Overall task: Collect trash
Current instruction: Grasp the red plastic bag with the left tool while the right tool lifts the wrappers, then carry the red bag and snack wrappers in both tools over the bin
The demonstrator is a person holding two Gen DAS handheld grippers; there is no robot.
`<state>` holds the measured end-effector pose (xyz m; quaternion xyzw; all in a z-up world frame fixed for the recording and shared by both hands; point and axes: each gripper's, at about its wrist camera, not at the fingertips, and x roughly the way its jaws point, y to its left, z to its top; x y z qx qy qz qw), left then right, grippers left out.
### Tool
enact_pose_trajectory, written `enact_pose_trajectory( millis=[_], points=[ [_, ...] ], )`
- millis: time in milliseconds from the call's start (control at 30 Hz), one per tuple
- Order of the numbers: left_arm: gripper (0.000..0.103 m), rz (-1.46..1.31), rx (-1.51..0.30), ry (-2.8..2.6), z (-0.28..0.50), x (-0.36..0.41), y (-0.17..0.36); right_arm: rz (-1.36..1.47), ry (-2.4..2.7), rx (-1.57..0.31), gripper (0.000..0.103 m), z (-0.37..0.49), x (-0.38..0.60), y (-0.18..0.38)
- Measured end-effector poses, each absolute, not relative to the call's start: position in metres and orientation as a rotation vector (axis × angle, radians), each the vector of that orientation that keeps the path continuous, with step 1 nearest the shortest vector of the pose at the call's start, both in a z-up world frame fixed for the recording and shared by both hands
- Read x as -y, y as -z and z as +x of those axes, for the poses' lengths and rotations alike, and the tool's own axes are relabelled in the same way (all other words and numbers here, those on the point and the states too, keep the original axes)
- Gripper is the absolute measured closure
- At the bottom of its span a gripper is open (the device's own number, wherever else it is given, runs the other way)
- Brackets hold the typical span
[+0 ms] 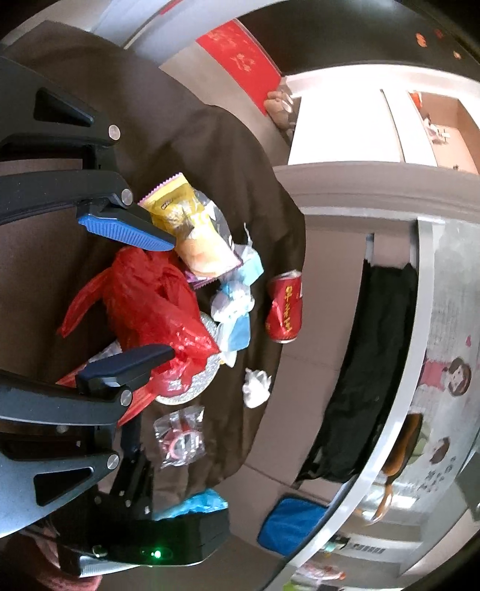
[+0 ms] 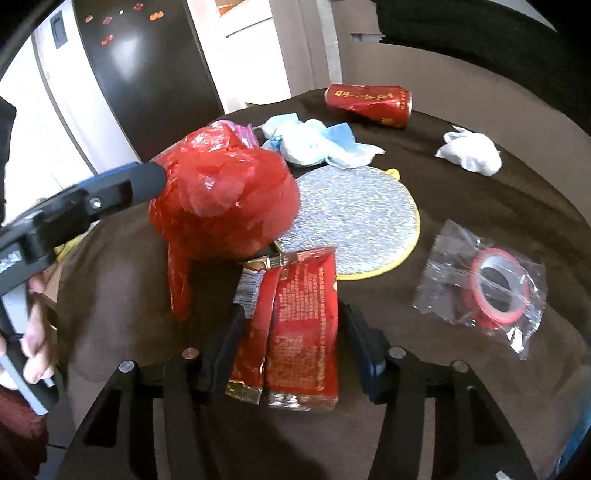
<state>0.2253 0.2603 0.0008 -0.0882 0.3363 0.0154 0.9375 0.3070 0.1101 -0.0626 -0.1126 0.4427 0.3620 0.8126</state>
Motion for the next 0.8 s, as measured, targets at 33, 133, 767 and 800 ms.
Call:
enact_pose_trajectory(
  millis=[33,133,767,800],
  points=[
    [0.049,-0.169,-0.695,-0.026,0.226,-0.258,0.000,-0.254,-0.768,-0.933,0.065,0.305,-0.111,0.062],
    [0.049,-0.141,-0.708,0.000,0.228,-0.249,0.000,-0.254,-0.780,-0.918,0.091,0.302,-0.107,0.059],
    [0.080,-0.078,-0.730,-0.043,0.257,-0.216,-0.001,-0.099,-0.553,-0.885,0.098,0.304,0.020,0.046],
    [0.082,-0.070,-0.730,-0.042,0.256,-0.213,-0.002,-0.098,-0.552,-0.878,0.098,0.303,0.021,0.045]
  ],
)
